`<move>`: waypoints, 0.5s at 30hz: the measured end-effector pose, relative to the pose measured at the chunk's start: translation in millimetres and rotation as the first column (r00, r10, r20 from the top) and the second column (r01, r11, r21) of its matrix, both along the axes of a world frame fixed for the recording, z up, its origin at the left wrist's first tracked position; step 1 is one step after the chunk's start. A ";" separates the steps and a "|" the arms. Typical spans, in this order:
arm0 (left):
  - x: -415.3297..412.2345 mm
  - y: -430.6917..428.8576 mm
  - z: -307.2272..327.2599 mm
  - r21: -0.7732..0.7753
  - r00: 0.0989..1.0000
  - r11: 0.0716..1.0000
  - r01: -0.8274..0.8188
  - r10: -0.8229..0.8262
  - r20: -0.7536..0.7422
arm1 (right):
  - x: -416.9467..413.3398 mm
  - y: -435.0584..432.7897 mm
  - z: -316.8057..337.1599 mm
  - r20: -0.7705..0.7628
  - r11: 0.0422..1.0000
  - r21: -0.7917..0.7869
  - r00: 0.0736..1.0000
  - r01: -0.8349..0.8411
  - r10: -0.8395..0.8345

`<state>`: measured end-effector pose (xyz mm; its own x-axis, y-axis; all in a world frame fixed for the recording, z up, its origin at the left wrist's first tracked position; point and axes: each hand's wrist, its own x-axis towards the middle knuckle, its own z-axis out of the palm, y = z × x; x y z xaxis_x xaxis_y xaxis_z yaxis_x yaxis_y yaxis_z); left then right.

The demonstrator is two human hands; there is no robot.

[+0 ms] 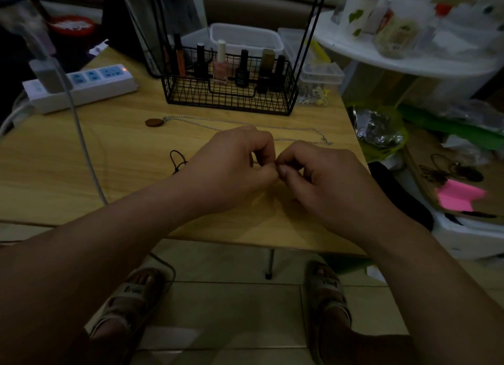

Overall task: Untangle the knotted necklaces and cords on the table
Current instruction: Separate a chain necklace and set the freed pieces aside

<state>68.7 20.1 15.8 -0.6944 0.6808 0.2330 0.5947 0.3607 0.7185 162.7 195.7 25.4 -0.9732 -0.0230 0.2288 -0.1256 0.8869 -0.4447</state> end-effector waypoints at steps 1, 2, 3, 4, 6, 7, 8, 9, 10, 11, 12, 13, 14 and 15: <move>-0.9 -0.3 -1.1 -0.017 0.999 1.000 -0.003 0.003 -0.038 | -0.6 -1.2 0.3 -0.006 0.999 0.038 1.000 -0.003 0.003; -1.4 -0.4 -1.6 -0.031 0.998 0.999 -0.004 0.002 -0.069 | -1.3 -2.1 0.4 -0.010 0.998 0.057 1.000 -0.004 0.004; -1.6 -0.3 -2.0 -0.043 0.996 0.999 -0.005 0.001 -0.092 | -1.8 -2.7 0.3 -0.012 0.998 0.062 1.000 -0.004 0.004; -1.5 0.0 -1.6 -0.049 0.995 0.999 -0.007 0.002 -0.102 | -2.2 -2.5 0.1 -0.014 0.998 0.061 1.000 -0.003 0.004; -1.8 0.2 -1.3 -0.042 0.997 0.999 -0.016 0.013 -0.076 | -2.5 -0.9 -0.7 -0.016 1.000 0.026 1.000 0.012 -0.012; -2.0 0.0 -0.8 -0.030 0.999 0.999 -0.019 0.018 -0.050 | -2.1 0.0 -1.0 -0.014 0.999 -0.020 1.000 0.027 -0.027; -1.8 -0.4 -0.1 -0.017 1.000 1.000 -0.020 0.020 -0.024 | -1.3 0.9 -1.2 -0.011 0.996 -0.082 0.999 0.041 -0.042; -1.2 -0.7 0.9 -0.004 1.000 1.000 -0.017 0.017 0.003 | -0.4 1.4 -1.0 -0.006 0.987 -0.148 0.998 0.053 -0.055; -0.7 -0.9 2.0 0.013 0.999 1.000 -0.011 0.010 0.037 | 0.2 1.8 -0.8 0.002 0.976 -0.210 0.998 0.061 -0.062; 0.0 -1.1 3.1 0.033 0.997 0.999 -0.001 -0.001 0.079 | 0.8 1.9 -0.1 0.013 0.961 -0.271 0.998 0.061 -0.059; 0.3 -1.4 4.3 0.055 0.992 0.998 0.010 -0.017 0.126 | 0.9 1.9 0.5 0.022 0.941 -0.334 0.999 0.054 -0.049; 0.2 -1.9 5.5 0.080 0.983 0.997 0.021 -0.035 0.179 | 0.9 1.5 1.4 0.027 0.916 -0.398 0.999 0.044 -0.037; 0.3 -2.6 7.0 0.108 0.970 0.994 0.030 -0.055 0.236 | 0.9 1.4 2.5 0.027 0.887 -0.459 0.999 0.037 -0.028; 0.5 -3.2 8.8 0.135 0.955 0.990 0.035 -0.073 0.289 | 0.9 1.6 3.4 0.023 0.859 -0.512 0.999 0.031 -0.023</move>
<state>69.2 16.8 24.6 -0.7079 0.6974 0.1123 0.3680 0.2283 0.9014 163.7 197.3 28.8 -0.9752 0.1194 0.1862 -0.0944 0.5365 -0.8386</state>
